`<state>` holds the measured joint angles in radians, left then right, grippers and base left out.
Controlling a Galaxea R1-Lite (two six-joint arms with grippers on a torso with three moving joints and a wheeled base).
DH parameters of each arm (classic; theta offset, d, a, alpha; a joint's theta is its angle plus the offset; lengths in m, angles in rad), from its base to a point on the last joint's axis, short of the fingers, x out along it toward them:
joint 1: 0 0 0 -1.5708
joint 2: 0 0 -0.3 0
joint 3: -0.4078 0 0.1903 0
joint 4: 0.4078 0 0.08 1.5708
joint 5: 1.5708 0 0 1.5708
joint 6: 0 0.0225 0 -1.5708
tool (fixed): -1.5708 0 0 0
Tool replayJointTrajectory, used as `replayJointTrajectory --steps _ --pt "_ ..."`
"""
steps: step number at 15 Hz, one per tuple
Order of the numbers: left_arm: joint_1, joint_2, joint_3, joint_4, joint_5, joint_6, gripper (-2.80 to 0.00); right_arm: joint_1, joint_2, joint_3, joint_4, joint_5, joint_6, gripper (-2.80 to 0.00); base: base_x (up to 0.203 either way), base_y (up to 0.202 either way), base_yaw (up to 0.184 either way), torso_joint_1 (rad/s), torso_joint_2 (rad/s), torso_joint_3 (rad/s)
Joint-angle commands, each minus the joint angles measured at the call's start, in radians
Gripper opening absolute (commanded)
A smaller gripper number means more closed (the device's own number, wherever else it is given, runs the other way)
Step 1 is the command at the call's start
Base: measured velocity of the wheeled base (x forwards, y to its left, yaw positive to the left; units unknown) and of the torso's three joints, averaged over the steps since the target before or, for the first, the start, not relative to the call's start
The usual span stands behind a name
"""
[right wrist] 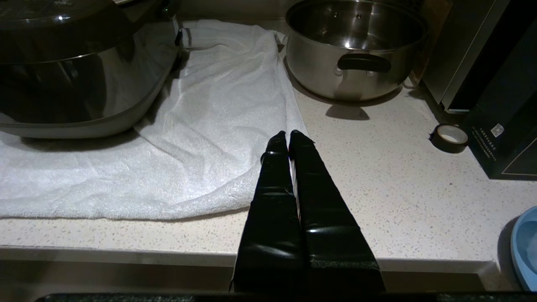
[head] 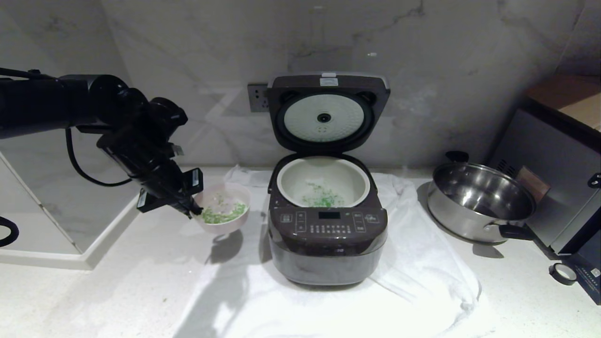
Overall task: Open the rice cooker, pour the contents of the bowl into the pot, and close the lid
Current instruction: Pour the water from the bowl into the rice cooker
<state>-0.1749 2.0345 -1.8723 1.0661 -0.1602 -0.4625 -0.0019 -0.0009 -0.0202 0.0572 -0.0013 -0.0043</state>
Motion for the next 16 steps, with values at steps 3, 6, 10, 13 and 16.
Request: replayJointTrajectory --steps 3,6,10,13,16 --pt "-0.002 -0.007 -0.004 0.005 -0.001 -0.002 -2.80 0.000 0.001 0.000 0.000 0.000 0.000 -2.80 0.120 0.000 0.001 -0.010 0.00 0.002" --pt "0.000 -0.005 -0.004 0.005 -0.001 -0.002 -2.80 0.000 0.001 0.000 0.000 0.000 0.000 -2.80 0.047 0.000 0.000 0.016 0.01 0.000" --pt "-0.003 -0.004 -0.027 0.005 -0.001 -0.001 -2.80 0.000 0.001 0.000 0.000 0.000 0.000 -2.80 0.000 0.000 0.000 0.000 0.00 0.000" --pt "-0.018 0.003 -0.061 0.006 -0.001 0.002 -2.80 -0.001 0.001 0.000 0.000 0.000 0.000 -2.80 0.000 0.000 0.000 0.000 0.00 0.000" --pt "-0.039 0.015 -0.073 0.006 0.001 0.004 -2.80 0.000 0.001 -0.001 0.000 0.000 0.000 -2.80 0.000 0.000 0.000 0.000 0.00 0.000"
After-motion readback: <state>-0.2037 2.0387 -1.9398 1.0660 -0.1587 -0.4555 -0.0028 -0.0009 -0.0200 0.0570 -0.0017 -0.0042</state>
